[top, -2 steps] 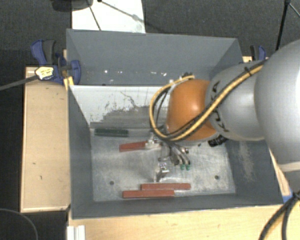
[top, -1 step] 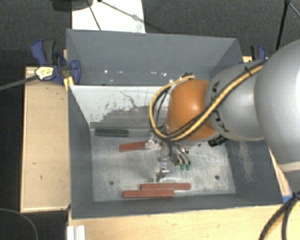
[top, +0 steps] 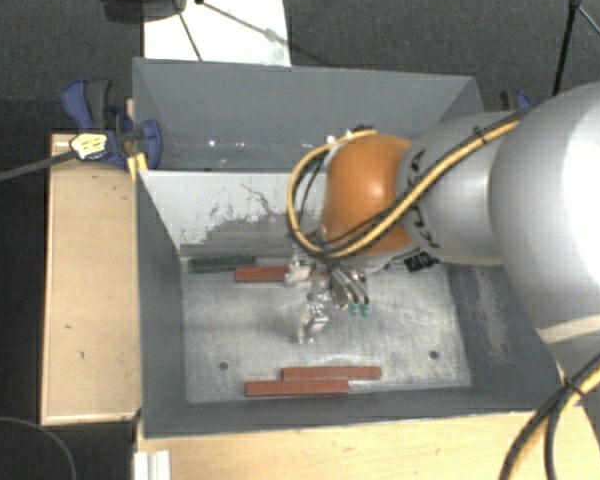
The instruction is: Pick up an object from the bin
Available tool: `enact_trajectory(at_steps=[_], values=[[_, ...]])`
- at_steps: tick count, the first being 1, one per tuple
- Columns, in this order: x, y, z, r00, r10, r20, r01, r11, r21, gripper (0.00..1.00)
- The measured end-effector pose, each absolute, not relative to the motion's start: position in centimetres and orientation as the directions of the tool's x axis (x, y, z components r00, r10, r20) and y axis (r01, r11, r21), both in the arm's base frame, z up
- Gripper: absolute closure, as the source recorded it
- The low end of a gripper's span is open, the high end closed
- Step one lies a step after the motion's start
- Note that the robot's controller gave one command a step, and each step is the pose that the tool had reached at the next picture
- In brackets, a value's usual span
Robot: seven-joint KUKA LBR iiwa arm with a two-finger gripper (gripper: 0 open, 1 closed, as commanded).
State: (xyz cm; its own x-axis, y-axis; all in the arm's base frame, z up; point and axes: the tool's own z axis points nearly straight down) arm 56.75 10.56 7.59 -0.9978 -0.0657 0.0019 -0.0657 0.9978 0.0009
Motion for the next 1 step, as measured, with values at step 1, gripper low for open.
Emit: enact_trajectory(at_steps=[1], values=[[56.71, 12.54, 7.84, -0.994, -0.111, 0.004, -0.111, 0.994, -0.003, 0.00]])
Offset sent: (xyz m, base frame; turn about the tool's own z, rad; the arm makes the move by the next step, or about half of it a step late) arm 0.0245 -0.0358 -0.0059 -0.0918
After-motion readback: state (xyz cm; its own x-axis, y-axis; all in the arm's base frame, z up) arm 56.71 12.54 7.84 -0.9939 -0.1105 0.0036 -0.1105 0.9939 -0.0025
